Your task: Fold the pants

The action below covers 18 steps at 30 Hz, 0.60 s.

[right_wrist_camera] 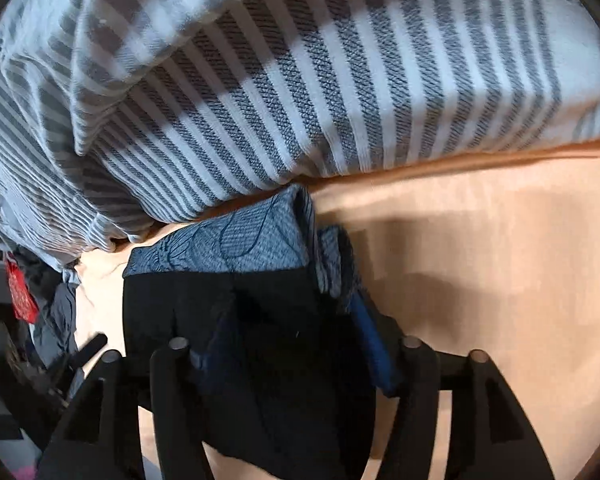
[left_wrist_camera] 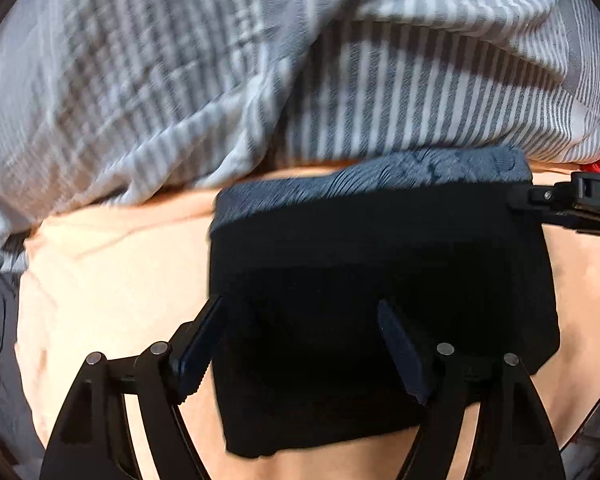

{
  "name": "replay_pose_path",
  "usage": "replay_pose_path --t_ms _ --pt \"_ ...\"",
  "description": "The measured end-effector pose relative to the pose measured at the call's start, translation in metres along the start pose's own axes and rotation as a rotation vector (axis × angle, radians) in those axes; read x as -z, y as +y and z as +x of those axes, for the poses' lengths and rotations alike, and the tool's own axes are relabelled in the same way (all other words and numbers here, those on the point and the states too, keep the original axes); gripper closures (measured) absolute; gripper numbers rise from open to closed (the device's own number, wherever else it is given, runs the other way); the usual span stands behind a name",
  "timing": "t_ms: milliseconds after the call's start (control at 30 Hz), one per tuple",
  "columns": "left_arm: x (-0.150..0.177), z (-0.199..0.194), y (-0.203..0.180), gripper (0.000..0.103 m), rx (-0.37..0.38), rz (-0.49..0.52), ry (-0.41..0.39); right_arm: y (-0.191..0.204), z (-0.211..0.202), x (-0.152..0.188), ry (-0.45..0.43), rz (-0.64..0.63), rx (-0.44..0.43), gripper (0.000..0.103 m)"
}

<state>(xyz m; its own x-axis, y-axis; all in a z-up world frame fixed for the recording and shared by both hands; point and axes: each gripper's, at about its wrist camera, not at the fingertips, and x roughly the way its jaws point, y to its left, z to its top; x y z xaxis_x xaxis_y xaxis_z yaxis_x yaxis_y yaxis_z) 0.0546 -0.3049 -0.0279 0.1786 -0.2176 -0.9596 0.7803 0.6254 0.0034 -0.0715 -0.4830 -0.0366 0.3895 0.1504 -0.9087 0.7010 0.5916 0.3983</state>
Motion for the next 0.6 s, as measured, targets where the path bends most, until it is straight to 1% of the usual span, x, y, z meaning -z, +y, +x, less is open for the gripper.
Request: replay_pose_path --t_ms 33,67,133,167,233,267,367,433,500,567,600 --pt "-0.004 0.006 -0.004 0.025 -0.016 0.013 0.013 0.000 0.005 -0.003 0.007 0.009 -0.022 0.043" --pt "-0.006 0.014 -0.007 0.025 -0.031 0.019 0.028 -0.001 0.007 -0.006 0.018 0.019 -0.051 0.052" --pt "-0.005 0.023 -0.009 0.025 -0.049 0.010 0.053 -0.006 0.002 -0.014 0.017 0.006 -0.037 0.064" --pt "-0.004 0.025 -0.008 0.025 -0.055 0.001 0.055 -0.005 0.000 -0.016 0.014 -0.006 -0.040 0.073" --pt "0.000 0.023 -0.008 0.025 -0.067 -0.013 0.044 0.001 -0.005 -0.017 -0.008 -0.032 -0.055 0.082" --pt "0.003 0.020 -0.009 0.025 -0.077 -0.013 0.039 0.004 -0.010 -0.018 -0.020 -0.051 -0.071 0.084" --pt "0.007 0.015 -0.009 0.025 -0.108 0.007 0.021 0.016 -0.014 -0.024 -0.036 -0.094 -0.106 0.085" --pt "0.008 0.020 -0.011 0.025 -0.122 0.023 0.040 0.018 -0.008 -0.029 -0.034 -0.097 -0.098 0.085" --pt "0.008 0.024 -0.012 0.025 -0.120 0.017 0.049 0.013 0.006 -0.032 -0.008 -0.086 -0.071 0.084" --pt "0.009 0.027 -0.010 0.025 -0.103 -0.009 0.060 0.009 0.017 -0.032 0.014 -0.063 -0.045 0.077" --pt "0.010 0.028 -0.008 0.025 -0.093 -0.021 0.061 0.007 0.017 -0.030 0.015 -0.046 -0.054 0.076"
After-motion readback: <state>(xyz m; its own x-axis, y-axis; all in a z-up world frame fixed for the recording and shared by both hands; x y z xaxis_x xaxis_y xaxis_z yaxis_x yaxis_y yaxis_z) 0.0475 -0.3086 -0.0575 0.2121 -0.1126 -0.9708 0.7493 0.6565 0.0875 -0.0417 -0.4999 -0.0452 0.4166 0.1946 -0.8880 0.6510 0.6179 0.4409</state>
